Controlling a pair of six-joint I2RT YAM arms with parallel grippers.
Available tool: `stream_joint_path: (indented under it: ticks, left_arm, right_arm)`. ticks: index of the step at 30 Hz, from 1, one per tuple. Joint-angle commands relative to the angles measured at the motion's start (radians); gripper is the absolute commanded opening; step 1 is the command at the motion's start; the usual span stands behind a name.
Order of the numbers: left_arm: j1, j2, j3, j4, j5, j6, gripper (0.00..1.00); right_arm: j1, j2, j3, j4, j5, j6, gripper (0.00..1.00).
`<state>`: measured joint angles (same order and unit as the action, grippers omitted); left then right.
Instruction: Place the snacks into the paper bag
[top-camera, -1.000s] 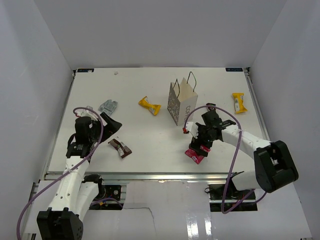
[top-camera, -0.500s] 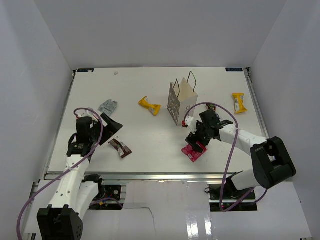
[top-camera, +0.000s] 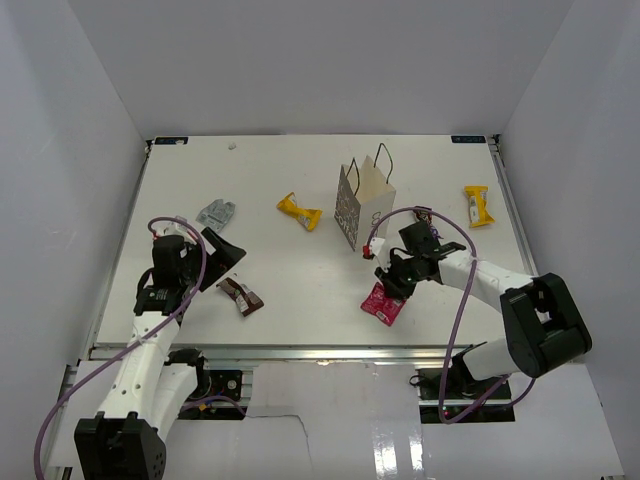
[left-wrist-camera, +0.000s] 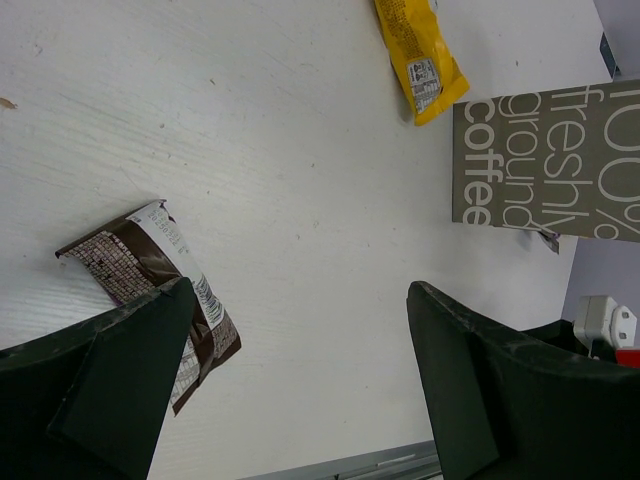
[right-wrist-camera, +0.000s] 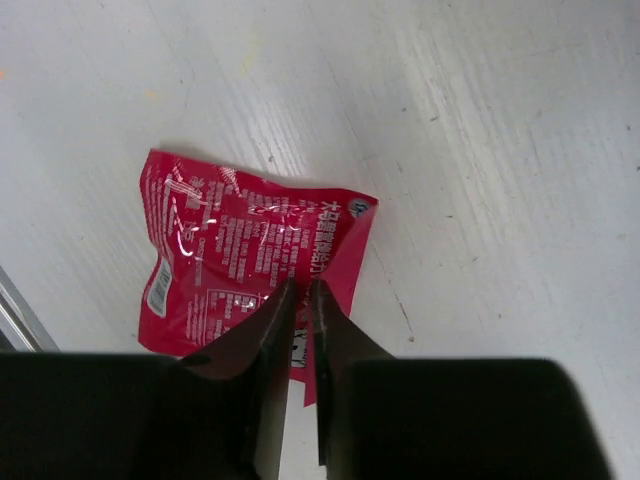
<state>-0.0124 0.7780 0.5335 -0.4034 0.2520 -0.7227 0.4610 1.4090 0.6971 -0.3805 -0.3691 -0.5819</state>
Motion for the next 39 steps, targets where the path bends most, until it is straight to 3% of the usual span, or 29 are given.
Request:
stream_joint_path:
  ticks: [1, 7, 18, 20, 21, 24, 31, 39]
  left_arm:
    - [0.000, -0.019, -0.003, 0.015, 0.020, 0.006, 0.98]
    - [0.000, -0.016, -0.001, 0.037, 0.079, 0.022, 0.98]
    - [0.000, -0.071, -0.012, 0.040, 0.127, 0.031, 0.98]
    - [0.000, -0.075, -0.013, 0.040, 0.136, 0.029, 0.98]
    - [0.000, -0.075, -0.015, 0.040, 0.139, 0.029, 0.98]
    - [0.000, -0.077, -0.015, 0.040, 0.144, 0.029, 0.98]
    - [0.000, -0.068, -0.015, 0.041, 0.144, 0.031, 0.98]
    - [0.000, -0.063, -0.018, 0.044, 0.148, 0.028, 0.98]
  right_arm:
    - [-0.001, 0.002, -0.031, -0.070, -0.013, -0.085, 0.14]
    - [-0.025, -0.079, -0.008, -0.123, -0.163, -0.240, 0.08]
    - [-0.035, -0.133, 0.067, -0.136, -0.261, -0.268, 0.08]
    - [-0.033, -0.113, 0.079, -0.144, -0.252, -0.245, 0.18]
    - [-0.027, -0.105, 0.082, -0.141, -0.220, -0.227, 0.37]
    - [-0.015, -0.065, 0.073, -0.133, -0.163, -0.190, 0.57]
    - [0.010, -0.009, 0.038, -0.126, -0.134, -0.209, 0.57]
    - [0.016, 0.087, 0.047, -0.075, -0.116, -0.213, 0.47]
